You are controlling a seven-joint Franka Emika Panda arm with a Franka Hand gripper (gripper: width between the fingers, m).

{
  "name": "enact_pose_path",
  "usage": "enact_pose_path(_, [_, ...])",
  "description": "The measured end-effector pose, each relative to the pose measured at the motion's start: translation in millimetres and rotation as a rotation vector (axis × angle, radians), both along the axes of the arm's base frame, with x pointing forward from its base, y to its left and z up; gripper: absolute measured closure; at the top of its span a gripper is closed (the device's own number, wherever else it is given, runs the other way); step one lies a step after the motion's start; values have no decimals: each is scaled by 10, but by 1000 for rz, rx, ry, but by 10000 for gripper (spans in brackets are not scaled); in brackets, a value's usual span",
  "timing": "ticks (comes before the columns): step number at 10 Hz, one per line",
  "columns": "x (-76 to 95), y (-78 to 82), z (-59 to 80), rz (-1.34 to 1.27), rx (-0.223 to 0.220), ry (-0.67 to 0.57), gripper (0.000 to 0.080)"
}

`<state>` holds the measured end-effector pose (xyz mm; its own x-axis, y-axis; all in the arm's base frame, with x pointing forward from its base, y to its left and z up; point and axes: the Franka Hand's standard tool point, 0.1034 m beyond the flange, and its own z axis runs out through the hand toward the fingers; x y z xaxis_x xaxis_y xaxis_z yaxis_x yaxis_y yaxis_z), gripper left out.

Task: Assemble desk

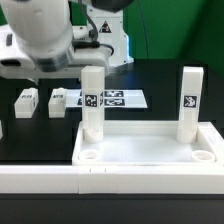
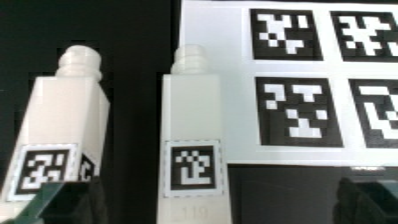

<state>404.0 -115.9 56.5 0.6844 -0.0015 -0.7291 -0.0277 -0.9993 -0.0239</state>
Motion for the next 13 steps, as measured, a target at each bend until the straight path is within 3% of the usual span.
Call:
enact_pose_path(4, [7, 2, -7, -4, 3, -3, 151])
enact_pose_path(7, [-101, 92, -99, -2, 15, 26, 151])
enact_pose_path(10, [-149, -6, -181, -10, 15, 44, 151])
enact_pose_path(13, [-131, -93, -164, -30, 13, 71, 151])
